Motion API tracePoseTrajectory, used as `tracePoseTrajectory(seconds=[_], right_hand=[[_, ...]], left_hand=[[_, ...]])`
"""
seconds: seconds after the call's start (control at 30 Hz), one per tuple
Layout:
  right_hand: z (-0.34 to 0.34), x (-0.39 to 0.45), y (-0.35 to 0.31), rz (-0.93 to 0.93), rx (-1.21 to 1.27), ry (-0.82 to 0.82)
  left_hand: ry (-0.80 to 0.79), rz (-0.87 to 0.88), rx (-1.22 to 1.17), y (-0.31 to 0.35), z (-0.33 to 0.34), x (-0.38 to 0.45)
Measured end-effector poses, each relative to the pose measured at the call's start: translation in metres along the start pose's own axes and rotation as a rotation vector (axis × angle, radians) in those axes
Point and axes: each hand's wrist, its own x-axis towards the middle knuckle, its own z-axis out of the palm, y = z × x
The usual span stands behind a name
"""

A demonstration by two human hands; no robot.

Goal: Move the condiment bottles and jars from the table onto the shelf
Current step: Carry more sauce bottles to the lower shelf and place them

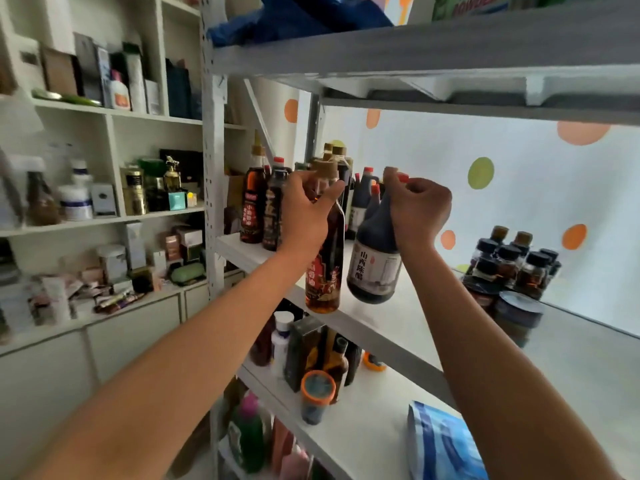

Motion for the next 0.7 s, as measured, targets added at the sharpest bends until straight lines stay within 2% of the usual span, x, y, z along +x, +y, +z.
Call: tracePoseTrajectory(seconds=[0.1,0.3,0.43,0.53,0.7], right_hand=[[0.005,0.008,0.021,0.007,-0.054,-0.045],[0.019,0.018,0.062,-0.006,-0.031,-0.083],[0.022,0.014,0.076,0.002,0.015,-0.119],[0.014,0.000,0.094,0.034,-0.026,-0.182],[-0.025,-0.029,0.101,0.221,0.022,-0.450]], left_hand=[[0.054,0.007,0.063,-0.010,0.017,0.001],[0.061,0.017,0.153,-0.031,0.043,0.004],[-0.086,-0.143,0.089,-0.057,0.045,-0.025],[-0.178,-0.128,0.092,-0.073,0.032,-0.049],[-0.364,-0.120,0.162,-0.095,0.007,-0.061]])
